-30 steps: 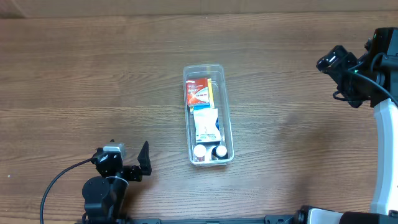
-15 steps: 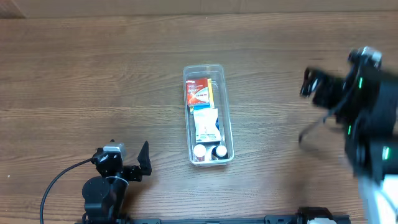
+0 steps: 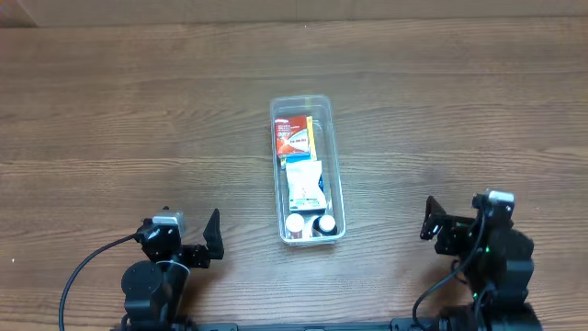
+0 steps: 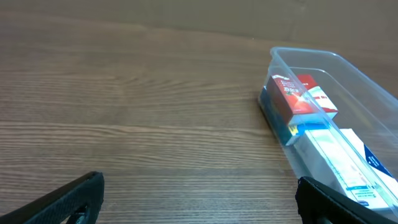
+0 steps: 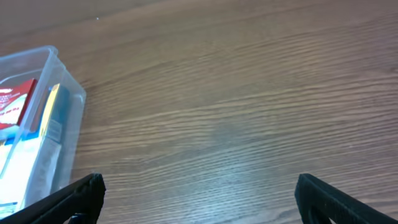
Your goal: Pack container
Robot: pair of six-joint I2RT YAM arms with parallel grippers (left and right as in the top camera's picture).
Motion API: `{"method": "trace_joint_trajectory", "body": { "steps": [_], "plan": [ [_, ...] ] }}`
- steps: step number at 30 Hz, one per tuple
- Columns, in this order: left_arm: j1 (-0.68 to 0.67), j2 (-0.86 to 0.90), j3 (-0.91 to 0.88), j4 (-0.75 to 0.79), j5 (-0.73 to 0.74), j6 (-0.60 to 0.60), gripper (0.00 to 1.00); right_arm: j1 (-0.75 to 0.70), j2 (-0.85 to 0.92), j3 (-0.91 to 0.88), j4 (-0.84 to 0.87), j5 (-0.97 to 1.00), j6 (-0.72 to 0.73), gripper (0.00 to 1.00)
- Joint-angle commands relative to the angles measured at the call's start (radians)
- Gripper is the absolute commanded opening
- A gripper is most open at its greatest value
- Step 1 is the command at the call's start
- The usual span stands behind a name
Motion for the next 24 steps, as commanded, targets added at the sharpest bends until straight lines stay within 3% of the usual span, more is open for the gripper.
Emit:
{"method": "trace_joint_trajectory", "body": {
  "steps": [1, 11, 24],
  "plan": [
    [0.006, -0.011, -0.005, 0.005, 0.011, -0.01, 1.0, 0.003, -0.087, -0.085, 0.011, -0.005, -0.01, 1.0],
    [0.006, -0.011, -0.005, 0.005, 0.011, -0.01, 1.0, 0.003, -0.304, -0.218, 0.031, -0.004, -0.011, 1.0],
    [0.006, -0.011, -0.005, 0.005, 0.011, -0.01, 1.0, 0.003, -0.304, -0.234, 0.063, -0.004, -0.011, 1.0]
  ]
}}
